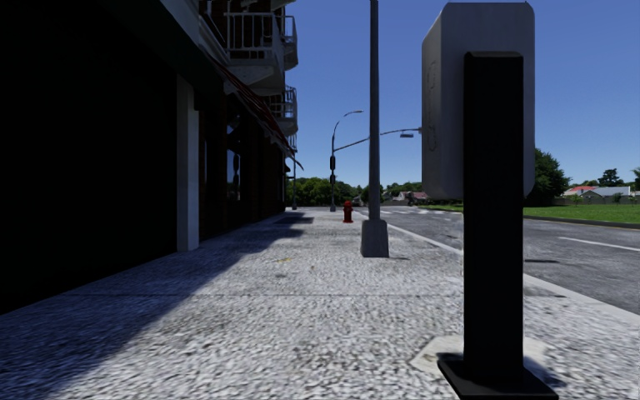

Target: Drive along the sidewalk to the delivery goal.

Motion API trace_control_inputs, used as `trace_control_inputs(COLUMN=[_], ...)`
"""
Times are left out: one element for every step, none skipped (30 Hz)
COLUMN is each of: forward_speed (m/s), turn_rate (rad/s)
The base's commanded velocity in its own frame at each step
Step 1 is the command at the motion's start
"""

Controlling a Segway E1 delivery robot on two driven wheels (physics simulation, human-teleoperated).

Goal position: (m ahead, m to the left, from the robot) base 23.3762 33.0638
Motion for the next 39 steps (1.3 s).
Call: trace_control_inputs(forward_speed=[2.0,2.0,2.0,2.0,2.0,2.0,2.0,2.0,2.0,2.0,2.0,2.0,2.0,2.0,2.0,2.0,2.0,2.0,2.0,2.0,2.0,2.0,2.0,2.0,2.0,2.0,2.0,2.0,2.0,2.0,2.0,2.0,2.0,2.0,2.0,2.0,2.0,2.0,2.0], turn_rate=[0.0,0.0,0.0,0.0,0.0,0.0,0.0,0.0,0.0,0.0,0.0,0.0,0.0,0.0,0.0,0.0,0.0,0.0,0.0,0.0,0.0,0.0,0.0,0.0,0.0,0.0,0.0,0.0,0.0,0.0,0.0,0.0,0.0,0.0,0.0,0.0,0.0,0.0,0.0])
